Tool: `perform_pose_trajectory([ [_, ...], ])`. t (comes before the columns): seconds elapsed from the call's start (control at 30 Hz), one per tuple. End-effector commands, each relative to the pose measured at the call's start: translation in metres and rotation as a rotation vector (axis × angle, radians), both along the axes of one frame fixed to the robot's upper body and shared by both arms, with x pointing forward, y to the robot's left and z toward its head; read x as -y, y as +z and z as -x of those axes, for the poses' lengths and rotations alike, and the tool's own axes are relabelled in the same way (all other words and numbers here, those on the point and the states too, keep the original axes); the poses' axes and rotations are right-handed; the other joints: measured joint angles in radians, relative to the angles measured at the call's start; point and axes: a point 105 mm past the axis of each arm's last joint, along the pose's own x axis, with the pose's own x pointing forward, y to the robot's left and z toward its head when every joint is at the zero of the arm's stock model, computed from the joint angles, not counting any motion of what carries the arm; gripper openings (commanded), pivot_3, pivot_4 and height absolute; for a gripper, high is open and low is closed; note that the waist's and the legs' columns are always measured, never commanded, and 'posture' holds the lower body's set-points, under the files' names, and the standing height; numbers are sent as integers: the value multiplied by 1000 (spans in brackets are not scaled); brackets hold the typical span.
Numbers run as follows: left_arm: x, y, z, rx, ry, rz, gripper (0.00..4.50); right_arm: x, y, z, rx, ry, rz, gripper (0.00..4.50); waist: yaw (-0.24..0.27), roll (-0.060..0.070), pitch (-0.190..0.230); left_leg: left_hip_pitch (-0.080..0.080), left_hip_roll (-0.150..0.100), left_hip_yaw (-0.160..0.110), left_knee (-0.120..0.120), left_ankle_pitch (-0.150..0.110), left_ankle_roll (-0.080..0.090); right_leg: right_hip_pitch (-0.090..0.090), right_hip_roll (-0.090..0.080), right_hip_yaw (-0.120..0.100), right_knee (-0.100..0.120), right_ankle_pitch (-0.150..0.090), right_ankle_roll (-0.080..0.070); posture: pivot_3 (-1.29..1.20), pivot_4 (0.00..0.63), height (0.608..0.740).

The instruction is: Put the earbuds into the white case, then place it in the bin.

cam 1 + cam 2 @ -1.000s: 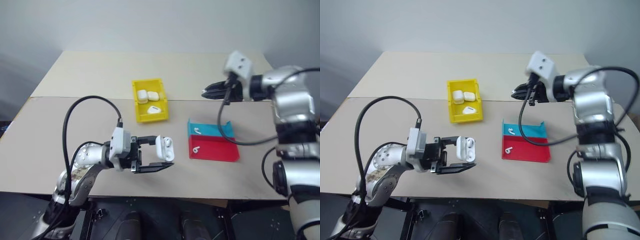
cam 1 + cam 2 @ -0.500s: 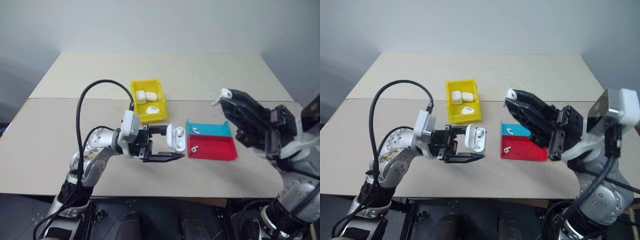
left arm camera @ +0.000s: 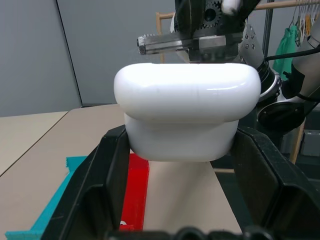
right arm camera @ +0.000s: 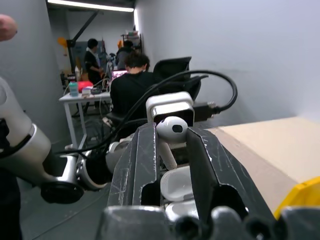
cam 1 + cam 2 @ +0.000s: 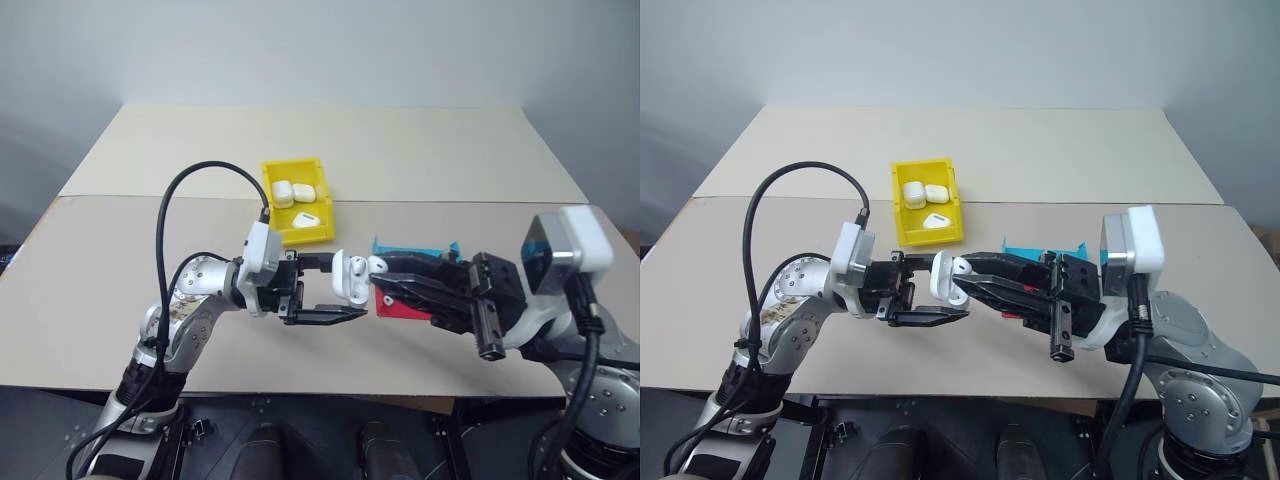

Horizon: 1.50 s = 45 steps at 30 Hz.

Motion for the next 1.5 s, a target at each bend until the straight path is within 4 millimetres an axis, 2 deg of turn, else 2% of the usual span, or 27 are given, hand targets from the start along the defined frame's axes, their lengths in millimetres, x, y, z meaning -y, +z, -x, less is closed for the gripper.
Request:
perform_pose_trajectory([
  [0.03, 2, 7, 5, 54, -10, 15, 2744, -3, -1, 4, 24, 14, 26, 609, 0, 0, 0, 0, 0, 0, 0, 0, 0, 0, 0, 0, 0, 0, 0, 0, 150, 740],
  [0.47, 4, 4, 6, 73, -9, 17, 2744, -3, -14, -7, 10, -51, 67, 609, 1, 0, 0, 0, 0, 0, 0, 0, 0, 0, 0, 0, 0, 0, 0, 0, 150, 740],
  [1.1, 3, 4, 3, 79, -7, 16, 2744, -5, -27, -7, -3, -57, 122, 609, 2, -1, 0, 0, 0, 0, 0, 0, 0, 0, 0, 0, 0, 0, 0, 0, 150, 740],
  [1.33, 3, 3, 3, 77, -6, 16, 2744, -5, -30, -7, 11, -65, 144, 2991, 2, -1, 0, 0, 0, 0, 0, 0, 0, 0, 0, 0, 0, 0, 0, 0, 150, 740],
  [1.5, 3, 1, 3, 72, -5, 15, 2744, -2, -31, -6, 23, -64, 157, 2991, 3, -1, 0, 0, 0, 0, 0, 0, 0, 0, 0, 0, 0, 0, 0, 0, 150, 740],
])
